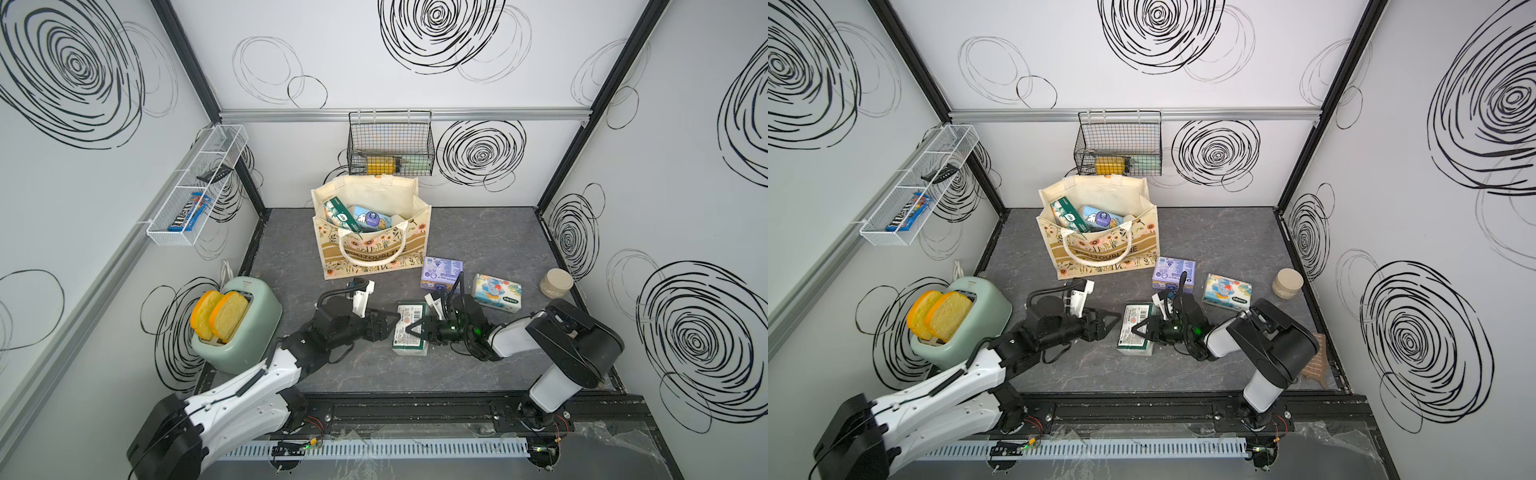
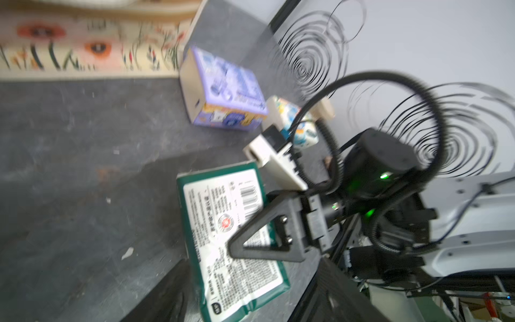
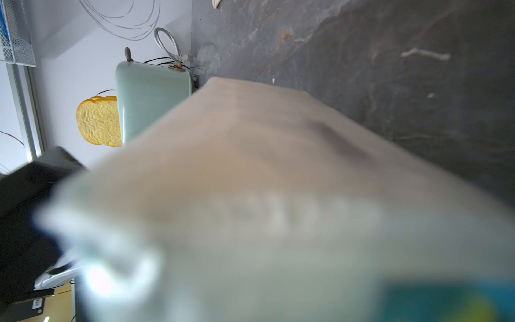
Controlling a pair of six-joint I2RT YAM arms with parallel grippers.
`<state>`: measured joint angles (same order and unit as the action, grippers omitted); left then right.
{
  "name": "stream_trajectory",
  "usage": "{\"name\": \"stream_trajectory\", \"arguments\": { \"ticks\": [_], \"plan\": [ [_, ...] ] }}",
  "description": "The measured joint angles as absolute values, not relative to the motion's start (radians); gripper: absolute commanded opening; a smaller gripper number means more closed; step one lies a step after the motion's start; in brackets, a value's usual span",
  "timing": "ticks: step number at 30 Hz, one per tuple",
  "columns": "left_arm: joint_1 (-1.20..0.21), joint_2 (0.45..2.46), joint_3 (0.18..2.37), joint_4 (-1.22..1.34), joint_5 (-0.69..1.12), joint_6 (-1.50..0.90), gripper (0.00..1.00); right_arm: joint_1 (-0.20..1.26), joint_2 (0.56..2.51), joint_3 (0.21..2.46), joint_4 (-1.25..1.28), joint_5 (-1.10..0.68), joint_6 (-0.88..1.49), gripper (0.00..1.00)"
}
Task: Put tissues into the canvas bag
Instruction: Pick up the pack of facial tissues from the center of the board, then place the pack of facial tissues in the canvas bag.
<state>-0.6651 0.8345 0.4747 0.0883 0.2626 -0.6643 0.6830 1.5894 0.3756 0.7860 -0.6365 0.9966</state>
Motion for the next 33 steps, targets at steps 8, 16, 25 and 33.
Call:
{"name": "stream_trajectory", "arguments": {
  "ticks": [8, 16, 25, 33],
  "plan": [
    [-0.563, 0.399, 0.656, -0.173, 0.215, -0.584, 0.91, 0.602, 1.236, 0.632, 0.329, -0.566, 0.799, 0.45],
    [-0.548, 0.256, 0.712, -0.355, 0.141, -0.449, 0.89, 0.538, 1.245, 1.084, 0.147, -0.508, 0.628, 0.43],
    [-0.569, 0.176, 0.658, -0.391, 0.084, -0.407, 0.88, 0.540, 1.643, 1.558, 0.079, -0.497, 0.593, 0.44],
    [-0.576, 0.179, 0.641, -0.393, 0.078, -0.408, 0.88, 0.542, 2.012, 1.985, -0.034, -0.490, 0.574, 0.95]
  ]
}}
